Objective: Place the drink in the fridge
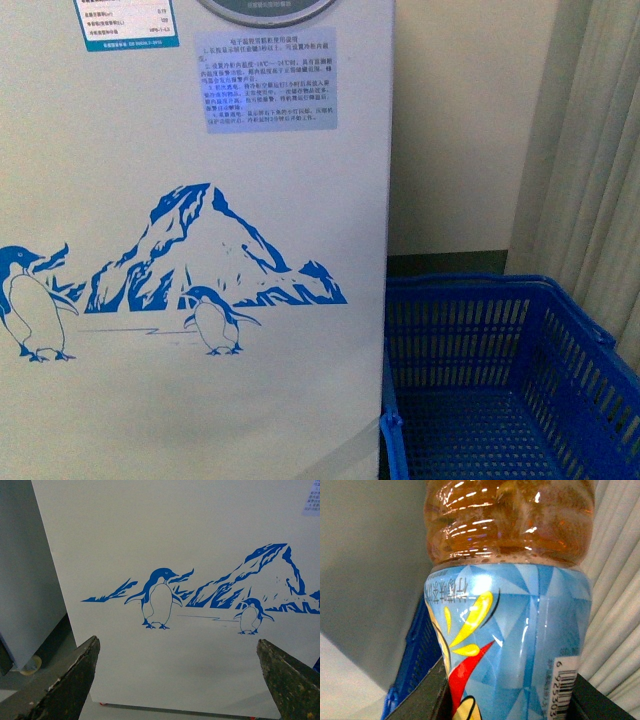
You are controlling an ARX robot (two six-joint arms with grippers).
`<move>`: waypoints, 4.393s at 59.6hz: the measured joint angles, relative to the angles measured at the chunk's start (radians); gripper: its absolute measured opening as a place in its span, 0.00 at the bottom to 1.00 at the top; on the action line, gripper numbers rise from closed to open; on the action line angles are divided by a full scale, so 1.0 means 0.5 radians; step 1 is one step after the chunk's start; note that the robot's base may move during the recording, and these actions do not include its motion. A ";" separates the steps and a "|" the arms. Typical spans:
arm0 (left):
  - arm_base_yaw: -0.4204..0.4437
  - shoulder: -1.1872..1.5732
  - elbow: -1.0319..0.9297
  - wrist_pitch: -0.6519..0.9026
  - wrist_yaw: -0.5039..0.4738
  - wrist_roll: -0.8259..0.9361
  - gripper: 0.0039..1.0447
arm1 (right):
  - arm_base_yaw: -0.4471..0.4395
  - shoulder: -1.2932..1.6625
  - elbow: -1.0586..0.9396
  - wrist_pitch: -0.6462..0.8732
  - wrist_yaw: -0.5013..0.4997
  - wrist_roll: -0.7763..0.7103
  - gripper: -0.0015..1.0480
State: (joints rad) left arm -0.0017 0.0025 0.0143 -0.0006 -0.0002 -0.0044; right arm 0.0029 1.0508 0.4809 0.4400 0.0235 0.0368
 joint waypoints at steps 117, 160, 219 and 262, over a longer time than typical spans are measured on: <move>0.000 0.000 0.000 0.000 0.000 0.000 0.92 | -0.013 -1.979 -0.888 -0.925 -0.047 -0.063 0.37; 0.000 0.000 0.000 0.000 0.000 0.000 0.92 | -0.013 -2.077 -0.931 -0.908 -0.047 -0.063 0.37; 0.000 0.000 0.000 0.000 0.000 0.001 0.92 | -0.013 -2.078 -0.931 -0.908 -0.047 -0.063 0.37; 0.000 0.000 0.000 0.000 0.000 0.000 0.92 | -0.013 -2.078 -0.931 -0.908 -0.047 -0.063 0.37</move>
State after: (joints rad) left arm -0.0017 0.0025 0.0143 -0.0006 -0.0002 -0.0044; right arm -0.0036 0.0120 0.0154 -0.0139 -0.0002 0.0055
